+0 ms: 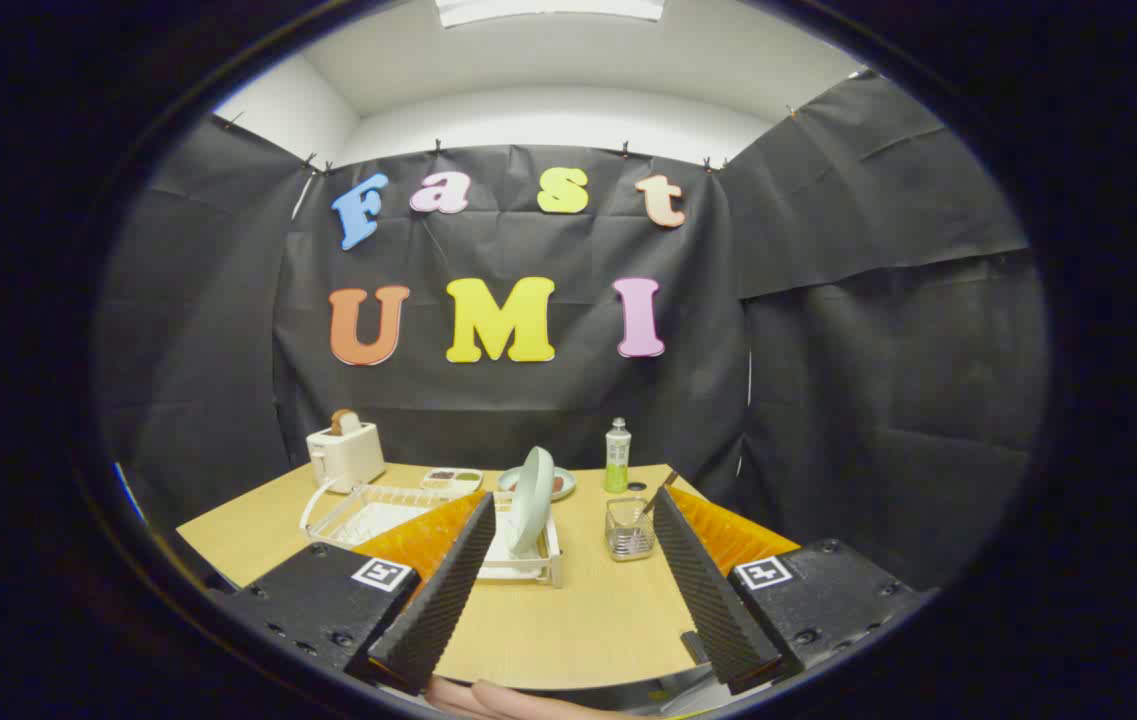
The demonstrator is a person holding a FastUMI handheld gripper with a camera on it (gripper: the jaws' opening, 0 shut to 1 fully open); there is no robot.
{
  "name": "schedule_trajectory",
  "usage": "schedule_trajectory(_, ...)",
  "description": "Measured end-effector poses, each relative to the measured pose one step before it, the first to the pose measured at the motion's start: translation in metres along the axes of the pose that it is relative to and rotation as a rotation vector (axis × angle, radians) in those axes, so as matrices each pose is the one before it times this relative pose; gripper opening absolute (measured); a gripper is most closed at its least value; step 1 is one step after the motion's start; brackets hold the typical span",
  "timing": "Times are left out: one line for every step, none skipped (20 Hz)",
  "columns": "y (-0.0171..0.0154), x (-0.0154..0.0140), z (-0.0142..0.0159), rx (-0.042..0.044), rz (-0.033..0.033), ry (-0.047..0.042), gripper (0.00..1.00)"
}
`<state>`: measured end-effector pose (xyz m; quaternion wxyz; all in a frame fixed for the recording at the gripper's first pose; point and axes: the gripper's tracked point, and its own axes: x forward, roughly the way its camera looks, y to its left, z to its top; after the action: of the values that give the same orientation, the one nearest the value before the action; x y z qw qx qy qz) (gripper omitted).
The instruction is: Take the plate from the dish rack, then take the spoon from the basket and place it into the plate.
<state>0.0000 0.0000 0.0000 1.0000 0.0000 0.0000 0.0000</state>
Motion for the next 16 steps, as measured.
schedule_trajectory(-0.00146, 0.00132, -0.00064, -0.00101, -0.00035, 0.00326, 1.00)
schedule_trajectory(0.00005, 0.00175, -0.00183, -0.00495, 0.00195, 0.00429, 1.00)
schedule_trajectory(0.00076, -0.00035, -0.00065, -0.00403, 0.00383, -0.00212, 1.00)
schedule_trajectory(0.00062, 0.00037, 0.00068, -0.00358, -0.00019, -0.00321, 1.00)
schedule_trajectory(-0.00122, -0.00072, 0.00043, -0.00311, -0.00225, -0.00377, 1.00)
schedule_trajectory(0.00031, -0.00007, 0.00126, -0.00308, -0.00010, -0.00608, 1.00)
schedule_trajectory(0.00036, -0.00018, 0.00155, -0.00276, -0.00081, -0.00551, 1.00)
schedule_trajectory(-0.00047, -0.00099, 0.00028, -0.00193, -0.00184, -0.00311, 1.00)
schedule_trajectory(0.00052, -0.00068, 0.00050, 0.00072, 0.00103, -0.00284, 1.00)
schedule_trajectory(0.00034, 0.00053, -0.00061, 0.00126, 0.00128, 0.00015, 1.00)
schedule_trajectory(0.00008, 0.00051, -0.00010, 0.00103, 0.00143, 0.00193, 1.00)
schedule_trajectory(0.00093, -0.00050, -0.00116, 0.00011, 0.00210, 0.00201, 1.00)
schedule_trajectory(-0.00042, 0.00049, 0.00029, 0.00003, -0.00007, 0.00250, 1.00)
schedule_trajectory(-0.00097, 0.00046, -0.00088, 0.00068, 0.00025, 0.00101, 1.00)
schedule_trajectory(0.00018, 0.00024, 0.00020, -0.00048, 0.00145, 0.00069, 1.00)
schedule_trajectory(-0.00019, 0.00079, -0.00122, 0.00076, -0.00064, -0.00031, 1.00)
